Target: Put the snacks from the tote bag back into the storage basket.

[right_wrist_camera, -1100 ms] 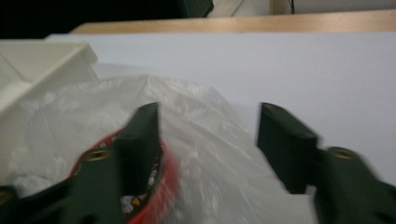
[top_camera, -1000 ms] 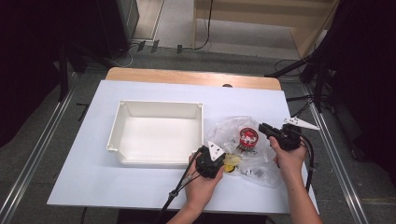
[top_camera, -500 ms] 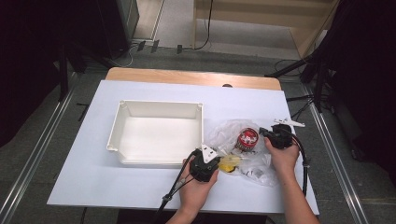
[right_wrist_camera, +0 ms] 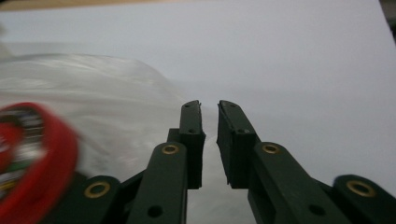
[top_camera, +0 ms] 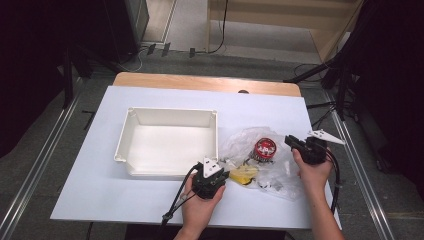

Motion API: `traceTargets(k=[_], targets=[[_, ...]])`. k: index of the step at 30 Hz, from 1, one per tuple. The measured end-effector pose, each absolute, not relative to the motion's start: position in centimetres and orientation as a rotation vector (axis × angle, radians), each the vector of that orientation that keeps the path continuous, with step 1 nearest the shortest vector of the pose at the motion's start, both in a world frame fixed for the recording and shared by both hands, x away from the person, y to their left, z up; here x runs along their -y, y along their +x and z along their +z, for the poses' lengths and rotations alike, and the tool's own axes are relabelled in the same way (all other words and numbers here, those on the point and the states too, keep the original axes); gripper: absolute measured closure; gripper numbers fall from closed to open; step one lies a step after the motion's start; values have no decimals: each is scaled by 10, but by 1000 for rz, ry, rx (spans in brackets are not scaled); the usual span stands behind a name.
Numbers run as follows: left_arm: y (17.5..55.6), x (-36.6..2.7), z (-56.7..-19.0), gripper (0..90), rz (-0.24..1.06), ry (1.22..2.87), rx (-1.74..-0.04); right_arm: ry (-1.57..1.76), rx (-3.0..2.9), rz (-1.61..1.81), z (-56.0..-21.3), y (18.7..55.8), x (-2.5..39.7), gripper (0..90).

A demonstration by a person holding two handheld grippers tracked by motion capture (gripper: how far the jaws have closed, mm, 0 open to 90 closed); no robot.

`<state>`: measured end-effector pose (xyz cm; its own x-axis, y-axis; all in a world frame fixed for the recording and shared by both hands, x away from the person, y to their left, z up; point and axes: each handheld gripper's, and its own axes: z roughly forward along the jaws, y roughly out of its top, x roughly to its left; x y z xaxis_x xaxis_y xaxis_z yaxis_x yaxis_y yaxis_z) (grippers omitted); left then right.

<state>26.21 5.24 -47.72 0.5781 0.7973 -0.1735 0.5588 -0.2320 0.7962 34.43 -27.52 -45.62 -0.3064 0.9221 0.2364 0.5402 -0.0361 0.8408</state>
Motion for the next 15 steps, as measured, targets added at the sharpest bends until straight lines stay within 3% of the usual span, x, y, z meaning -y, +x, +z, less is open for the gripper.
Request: traceTargets(k=[7,15], targets=[[263,-52,-477,865,348,1909,-1108,1422,-1896,1330,-452,294,256,755],[262,-52,-477,872,365,1904,-1123,1537,-2057,1213,-485,285,255,803]])
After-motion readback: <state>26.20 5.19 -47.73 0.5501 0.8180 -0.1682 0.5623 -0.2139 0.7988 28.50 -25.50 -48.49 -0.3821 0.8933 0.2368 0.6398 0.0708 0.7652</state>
